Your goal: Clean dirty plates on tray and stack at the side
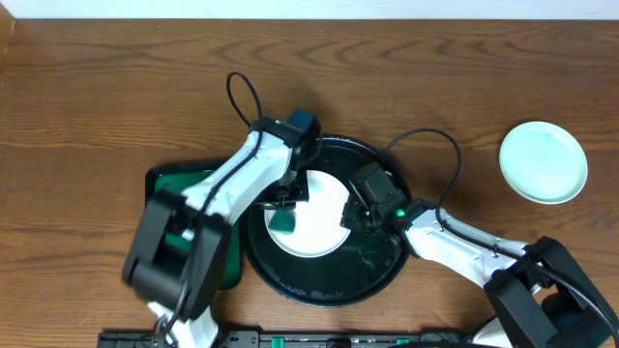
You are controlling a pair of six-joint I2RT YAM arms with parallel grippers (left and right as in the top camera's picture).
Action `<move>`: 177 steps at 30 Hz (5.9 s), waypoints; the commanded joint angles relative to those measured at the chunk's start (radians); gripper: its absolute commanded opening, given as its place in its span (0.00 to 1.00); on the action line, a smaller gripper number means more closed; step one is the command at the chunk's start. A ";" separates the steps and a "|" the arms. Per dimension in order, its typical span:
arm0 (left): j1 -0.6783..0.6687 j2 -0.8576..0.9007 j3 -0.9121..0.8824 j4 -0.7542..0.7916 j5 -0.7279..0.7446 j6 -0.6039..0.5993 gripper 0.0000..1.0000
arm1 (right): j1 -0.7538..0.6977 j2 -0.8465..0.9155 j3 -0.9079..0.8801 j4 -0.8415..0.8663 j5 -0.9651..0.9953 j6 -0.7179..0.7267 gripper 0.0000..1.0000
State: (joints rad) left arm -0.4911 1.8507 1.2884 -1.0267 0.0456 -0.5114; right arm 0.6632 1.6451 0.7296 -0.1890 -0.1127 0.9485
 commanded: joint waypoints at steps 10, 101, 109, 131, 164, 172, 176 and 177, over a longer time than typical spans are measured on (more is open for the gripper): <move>-0.023 -0.278 0.000 -0.175 -0.098 -0.081 0.07 | 0.004 -0.031 -0.008 -0.005 -0.007 -0.224 0.01; 0.351 -0.276 -0.090 -0.189 -0.188 0.029 0.07 | 0.548 -0.095 0.484 -0.420 1.402 -1.257 0.01; 0.351 -0.276 -0.090 -0.187 -0.188 0.029 0.08 | 0.526 -0.106 0.486 -0.488 1.524 -1.177 0.01; 0.351 -0.276 -0.090 -0.190 -0.188 0.029 0.07 | 0.225 -0.118 0.500 -0.781 0.591 -0.302 0.01; 0.351 -0.276 -0.090 -0.175 -0.185 0.029 0.07 | -1.202 0.010 0.500 -0.687 0.063 -0.397 0.01; 0.351 -0.276 -0.090 -0.175 -0.185 0.029 0.07 | -1.265 0.084 0.500 -0.591 0.072 -0.407 0.01; 0.351 -0.276 -0.090 -0.175 -0.185 0.029 0.07 | -1.283 0.109 0.500 -0.581 0.112 -0.357 0.01; 0.351 -0.276 -0.090 -0.175 -0.185 0.029 0.07 | -1.286 0.119 0.500 -0.578 0.113 -0.357 0.01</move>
State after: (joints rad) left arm -0.1455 1.5810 1.2037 -1.1988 -0.1268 -0.4961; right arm -0.6029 1.7306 1.2160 -0.7769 -0.0257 0.5640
